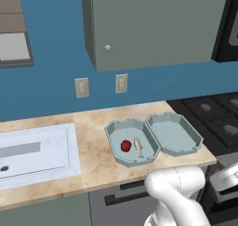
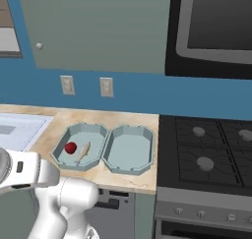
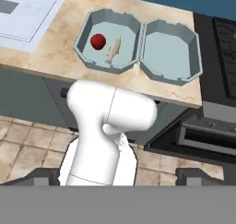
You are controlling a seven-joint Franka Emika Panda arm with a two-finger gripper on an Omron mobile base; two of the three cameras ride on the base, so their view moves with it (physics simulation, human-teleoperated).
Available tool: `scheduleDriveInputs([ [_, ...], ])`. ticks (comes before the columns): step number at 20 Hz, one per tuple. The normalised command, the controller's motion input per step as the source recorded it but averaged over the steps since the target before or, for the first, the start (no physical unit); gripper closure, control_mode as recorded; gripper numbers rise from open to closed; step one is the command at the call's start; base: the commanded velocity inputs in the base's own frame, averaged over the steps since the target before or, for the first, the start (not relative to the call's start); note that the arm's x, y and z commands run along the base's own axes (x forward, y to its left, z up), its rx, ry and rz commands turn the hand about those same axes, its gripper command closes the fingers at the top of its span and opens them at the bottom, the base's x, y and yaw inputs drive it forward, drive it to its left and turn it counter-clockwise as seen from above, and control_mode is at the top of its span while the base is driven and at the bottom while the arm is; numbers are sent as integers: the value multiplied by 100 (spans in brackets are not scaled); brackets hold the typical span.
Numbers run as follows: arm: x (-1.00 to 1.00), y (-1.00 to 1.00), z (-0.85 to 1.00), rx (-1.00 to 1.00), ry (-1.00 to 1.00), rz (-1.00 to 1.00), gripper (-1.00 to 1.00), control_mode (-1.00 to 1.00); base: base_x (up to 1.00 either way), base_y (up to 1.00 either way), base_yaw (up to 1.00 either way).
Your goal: Place one tomato and one fish in each tupperware on the nearby counter, to pack two identical lunches.
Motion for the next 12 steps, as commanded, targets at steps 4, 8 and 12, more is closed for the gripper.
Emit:
scheduleDriveInputs([
  [4, 0, 0, 0, 0, 0, 0, -100, 100, -99, 3, 0],
  [8, 0, 0, 0, 0, 0, 0, -100, 100, -100, -14, -1],
  [12, 0, 0, 0, 0, 0, 0, -100, 100, -100, -67, -13],
])
